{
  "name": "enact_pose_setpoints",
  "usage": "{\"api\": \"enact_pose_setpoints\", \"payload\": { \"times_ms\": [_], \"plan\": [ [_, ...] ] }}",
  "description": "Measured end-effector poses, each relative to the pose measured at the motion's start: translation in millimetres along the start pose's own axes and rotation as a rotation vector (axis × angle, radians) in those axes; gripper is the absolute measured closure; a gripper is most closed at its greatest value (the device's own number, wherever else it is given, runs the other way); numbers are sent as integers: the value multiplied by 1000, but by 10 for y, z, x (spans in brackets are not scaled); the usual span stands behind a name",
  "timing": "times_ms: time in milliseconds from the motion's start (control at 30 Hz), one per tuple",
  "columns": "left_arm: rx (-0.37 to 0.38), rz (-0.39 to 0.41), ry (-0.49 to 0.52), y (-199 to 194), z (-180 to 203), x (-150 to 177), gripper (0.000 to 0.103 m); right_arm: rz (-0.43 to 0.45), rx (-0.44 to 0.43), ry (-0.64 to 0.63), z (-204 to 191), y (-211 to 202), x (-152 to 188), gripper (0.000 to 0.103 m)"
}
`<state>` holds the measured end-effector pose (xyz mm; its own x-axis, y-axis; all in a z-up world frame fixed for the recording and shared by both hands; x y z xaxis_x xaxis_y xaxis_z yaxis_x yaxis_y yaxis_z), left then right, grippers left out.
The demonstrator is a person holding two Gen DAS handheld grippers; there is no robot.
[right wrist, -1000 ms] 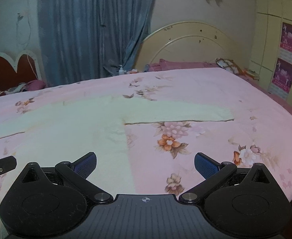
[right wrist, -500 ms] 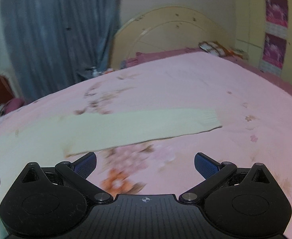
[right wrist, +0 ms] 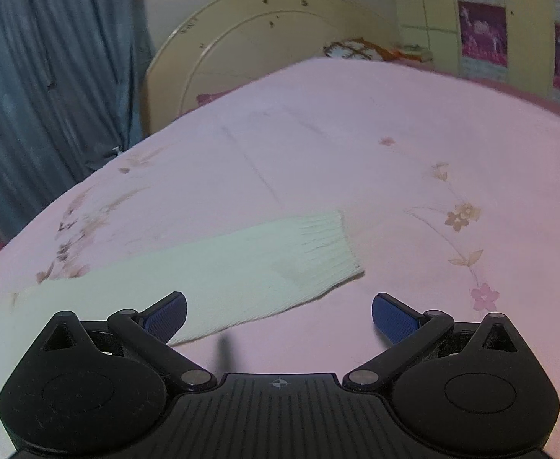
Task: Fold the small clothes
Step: 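Move the right gripper to a sweater sleeve cuff and close on it, then carry the held sleeve across the sweater body and open the right gripper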
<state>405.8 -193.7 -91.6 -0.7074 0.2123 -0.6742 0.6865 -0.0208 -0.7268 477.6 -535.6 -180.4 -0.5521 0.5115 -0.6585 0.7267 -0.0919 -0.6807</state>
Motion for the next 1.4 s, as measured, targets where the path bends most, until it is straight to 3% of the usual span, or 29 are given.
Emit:
{"api": "enact_pose_setpoints", "payload": {
  "times_ms": [100,133,200,400,433,500,567,600,633,700,800,967,1067,1200,1333,1400],
  "plan": [
    [-13,8,16,15,53,-57,0,-2,-7,42,113,65,-8,2],
    [-15,6,17,26,67,-68,0,-2,-10,47,139,73,-6,25],
    [-19,1,17,47,82,-85,0,-3,-2,67,172,107,-15,44],
    [-21,-13,17,91,90,-90,0,18,-26,103,251,46,-2,46],
    [-19,-16,18,90,78,-91,0,17,-30,109,258,46,-7,61],
    [-15,-22,13,86,39,-91,0,5,-39,135,306,35,7,78],
    [-9,-24,1,90,-19,-102,0,1,-54,168,350,53,8,79],
    [-3,-25,-13,86,-71,-108,0,3,-51,180,383,52,5,86],
    [-2,-26,-28,84,-120,-112,0,3,-36,194,423,50,-5,99],
    [8,-24,-69,85,-259,-116,0,3,-26,216,480,34,-18,101],
    [-11,-40,-124,123,-529,-89,0,0,28,108,317,27,-63,101],
    [-49,-36,-187,116,-1041,53,0,48,-37,43,-82,-254,-105,101],
    [-55,-56,-259,146,-1410,167,0,45,-103,-40,-550,-393,-11,101],
    [38,-150,-400,276,-1949,409,0,13,-198,-161,-1331,-544,264,101],
    [34,-136,-402,171,-2271,579,0,-23,-272,-267,-2081,-691,649,101],
    [79,-112,-424,103,-2451,658,1,-42,-304,-317,-2421,-755,874,101]
  ]
}}
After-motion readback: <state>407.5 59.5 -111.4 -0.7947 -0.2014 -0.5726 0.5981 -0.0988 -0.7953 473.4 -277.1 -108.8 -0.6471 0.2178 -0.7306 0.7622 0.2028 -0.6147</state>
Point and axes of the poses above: each gripper's, at about its wrist camera, not at the fingertips, and y roughly the way its jaws point, z to its right, x to its underside, the point moved 1 cm from there along y, roughly the way its jaws point, and after that the axes turned 1 degree about x, right-handed, at the moved point
